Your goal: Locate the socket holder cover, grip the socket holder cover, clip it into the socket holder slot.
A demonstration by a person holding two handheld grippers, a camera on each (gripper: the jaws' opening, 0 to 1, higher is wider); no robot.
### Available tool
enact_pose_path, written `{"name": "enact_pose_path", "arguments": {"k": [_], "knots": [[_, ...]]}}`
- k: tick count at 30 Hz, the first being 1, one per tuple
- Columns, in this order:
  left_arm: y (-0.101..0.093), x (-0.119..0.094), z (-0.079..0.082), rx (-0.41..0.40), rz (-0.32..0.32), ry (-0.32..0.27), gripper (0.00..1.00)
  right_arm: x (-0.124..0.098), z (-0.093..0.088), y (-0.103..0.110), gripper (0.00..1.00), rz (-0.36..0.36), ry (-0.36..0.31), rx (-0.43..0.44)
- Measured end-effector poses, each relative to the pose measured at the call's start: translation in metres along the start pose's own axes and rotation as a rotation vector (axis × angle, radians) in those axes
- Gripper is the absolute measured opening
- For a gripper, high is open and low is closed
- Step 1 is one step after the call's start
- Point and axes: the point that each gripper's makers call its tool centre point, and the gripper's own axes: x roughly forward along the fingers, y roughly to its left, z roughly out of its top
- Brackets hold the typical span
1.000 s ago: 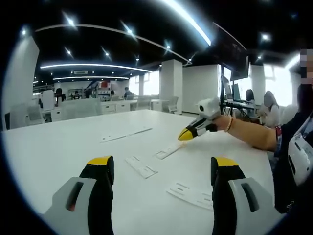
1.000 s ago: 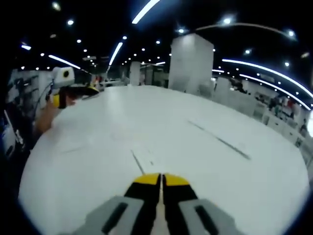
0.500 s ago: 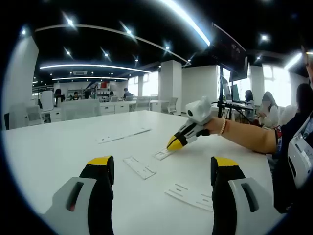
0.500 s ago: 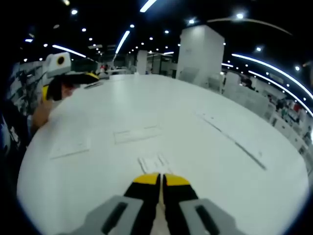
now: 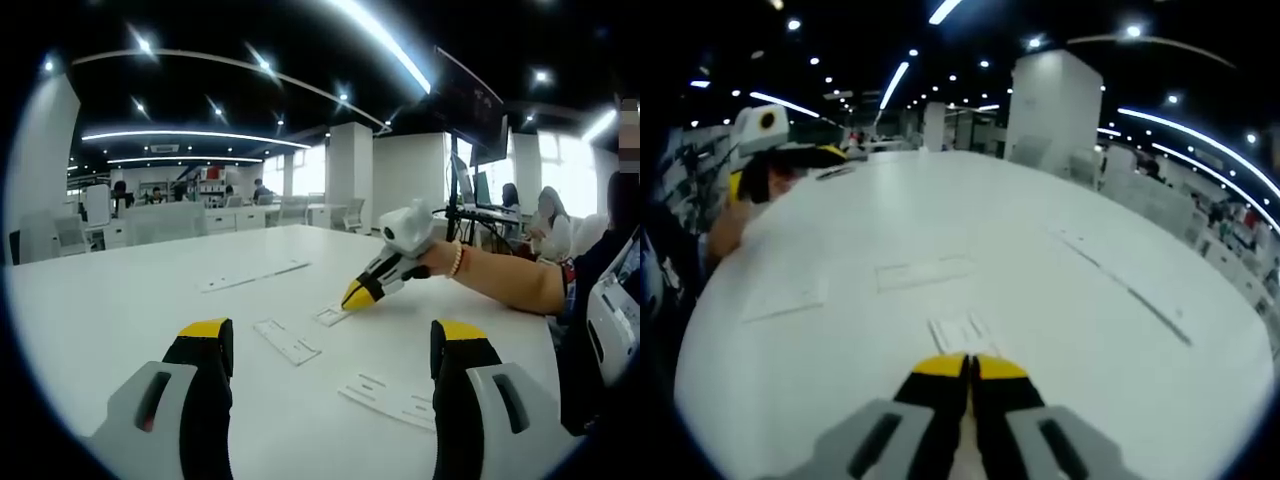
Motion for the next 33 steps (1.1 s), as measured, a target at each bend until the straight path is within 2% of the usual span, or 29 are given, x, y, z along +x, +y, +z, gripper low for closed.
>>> {"name": "enact_pose_path", "arguments": {"k": [8, 12, 21, 25, 29, 33], "knots": [[0.0, 0.002, -0.003, 0.0, 0.001, 0.011, 0.8, -0.009, -0.006, -0.004, 0.11, -0.052, 0.005, 0.014], [-0.001, 0.002, -0.005, 0.003, 0.002, 0.016, 0.8, -0.013, -0.009, -0.008, 0.18, -0.104, 0.009, 0.027], [-0.002, 0.0, -0.003, -0.001, 0.001, 0.007, 0.8, -0.02, -0.016, -0.02, 0.36, -0.225, -0.01, 0.17], [-0.001, 0.0, -0.003, -0.003, 0.006, 0.006, 0.8, -0.021, -0.018, -0.028, 0.38, -0.311, -0.045, 0.24], [-0.004, -0.001, -0.001, 0.0, -0.001, -0.003, 0.8, -0.027, -0.02, -0.034, 0.47, -0.394, -0.043, 0.251], [-0.003, -0.001, 0.0, 0.0, 0.0, -0.007, 0.8, -0.028, -0.02, -0.038, 0.47, -0.425, -0.042, 0.26]]}}
